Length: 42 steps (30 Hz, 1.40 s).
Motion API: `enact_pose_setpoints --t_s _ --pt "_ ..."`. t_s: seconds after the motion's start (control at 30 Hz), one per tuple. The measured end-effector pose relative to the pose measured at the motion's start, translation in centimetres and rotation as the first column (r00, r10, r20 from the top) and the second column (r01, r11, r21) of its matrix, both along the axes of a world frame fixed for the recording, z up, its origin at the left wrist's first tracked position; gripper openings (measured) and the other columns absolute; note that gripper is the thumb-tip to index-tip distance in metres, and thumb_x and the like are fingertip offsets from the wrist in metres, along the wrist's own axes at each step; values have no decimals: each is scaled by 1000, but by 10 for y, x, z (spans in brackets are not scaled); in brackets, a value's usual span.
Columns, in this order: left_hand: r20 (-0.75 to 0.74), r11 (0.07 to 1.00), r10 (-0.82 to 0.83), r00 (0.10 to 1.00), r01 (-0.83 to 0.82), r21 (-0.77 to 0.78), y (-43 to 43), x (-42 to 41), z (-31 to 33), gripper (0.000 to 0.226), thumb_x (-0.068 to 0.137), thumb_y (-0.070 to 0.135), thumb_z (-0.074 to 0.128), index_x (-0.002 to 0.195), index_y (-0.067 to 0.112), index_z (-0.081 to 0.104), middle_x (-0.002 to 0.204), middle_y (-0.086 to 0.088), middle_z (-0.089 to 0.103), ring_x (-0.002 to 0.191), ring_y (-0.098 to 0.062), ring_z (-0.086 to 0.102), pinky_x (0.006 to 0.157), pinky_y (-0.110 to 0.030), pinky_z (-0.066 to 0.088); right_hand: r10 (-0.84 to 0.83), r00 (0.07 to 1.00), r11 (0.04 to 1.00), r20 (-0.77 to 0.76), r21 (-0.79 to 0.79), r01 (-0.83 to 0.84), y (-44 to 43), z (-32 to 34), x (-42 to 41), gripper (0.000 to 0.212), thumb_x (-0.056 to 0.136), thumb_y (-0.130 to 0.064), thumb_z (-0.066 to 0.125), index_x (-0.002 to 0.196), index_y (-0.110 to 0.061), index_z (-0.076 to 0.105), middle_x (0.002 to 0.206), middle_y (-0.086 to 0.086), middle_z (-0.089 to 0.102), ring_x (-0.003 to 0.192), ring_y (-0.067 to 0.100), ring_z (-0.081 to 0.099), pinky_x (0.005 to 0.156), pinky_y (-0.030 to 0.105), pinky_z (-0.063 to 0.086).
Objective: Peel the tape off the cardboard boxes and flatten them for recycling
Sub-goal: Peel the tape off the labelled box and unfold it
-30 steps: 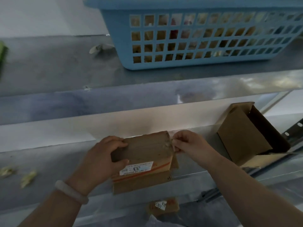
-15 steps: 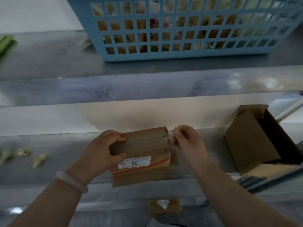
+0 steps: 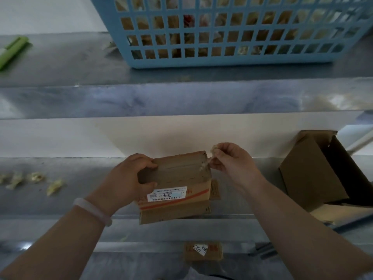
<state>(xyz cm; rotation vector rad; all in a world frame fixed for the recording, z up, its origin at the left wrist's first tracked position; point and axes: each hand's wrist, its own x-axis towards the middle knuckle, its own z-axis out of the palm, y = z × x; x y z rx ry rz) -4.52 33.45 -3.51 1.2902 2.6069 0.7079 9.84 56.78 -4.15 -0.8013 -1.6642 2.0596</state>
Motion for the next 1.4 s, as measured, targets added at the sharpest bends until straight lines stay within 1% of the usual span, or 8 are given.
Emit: enact_pose_setpoints --t_s 0.17,0.23,0.33,0.47,0.67,0.83,1.13,1.4 --pt "-3 1000 9 1000 -9 -20 0 1 -1 46 70 25 82 113 25 64 114 16 51 100 -1 48 79 -3 33 173 981 977 91 114 -183 11 7 -4 4 92 -8 62 93 -10 66 71 1 68 69 13 66 74 28 58" --pt "7 1000 12 1000 -12 -20 1 2 -1 46 70 25 81 112 26 64 115 16 50 100 0 48 79 -3 33 234 956 886 177 367 -284 15 11 -7 8 88 -13 68 93 -19 71 76 -8 72 75 6 69 75 21 56" --pt "26 999 22 999 -21 -39 0 1 -1 45 71 27 80 113 30 63 116 19 49 101 1 48 79 -3 34 319 867 470 383 730 -496 16 21 -9 23 93 -16 61 102 -32 74 88 -24 66 84 -6 62 74 6 44" --pt "-7 996 34 999 -35 -87 2 4 1 47 70 35 76 115 29 61 117 18 49 99 -4 50 83 -13 41 360 763 79 537 797 -598 19 21 -5 28 93 -22 60 120 -20 68 107 -3 62 98 10 53 82 23 42" --pt "-184 979 93 978 -124 -164 25 25 -4 77 71 85 30 133 41 42 110 5 41 97 -16 48 91 -34 46 319 787 51 528 820 -570 23 20 -8 19 87 -24 69 105 -23 74 99 -8 62 94 9 56 81 24 44" --pt "-303 965 177 936 -226 -136 33 31 -19 81 76 83 12 137 41 46 120 -2 42 110 -23 46 105 -49 36 295 790 -64 537 836 -544 23 7 -4 8 94 -23 59 101 -19 60 101 -8 50 101 11 45 81 25 39" --pt "-300 970 164 940 -209 -125 31 27 -23 80 75 84 15 137 43 45 123 0 42 113 -21 44 105 -45 36 297 914 642 277 650 -406 16 -1 1 13 97 -20 53 88 -30 53 81 -10 68 75 1 65 63 12 47" --pt "-299 971 170 939 -212 -113 31 25 -26 79 74 85 16 136 46 45 124 1 41 114 -20 42 104 -42 35 368 873 761 320 435 -481 24 7 -6 12 97 -11 54 88 -18 59 73 0 67 60 3 64 59 17 49"
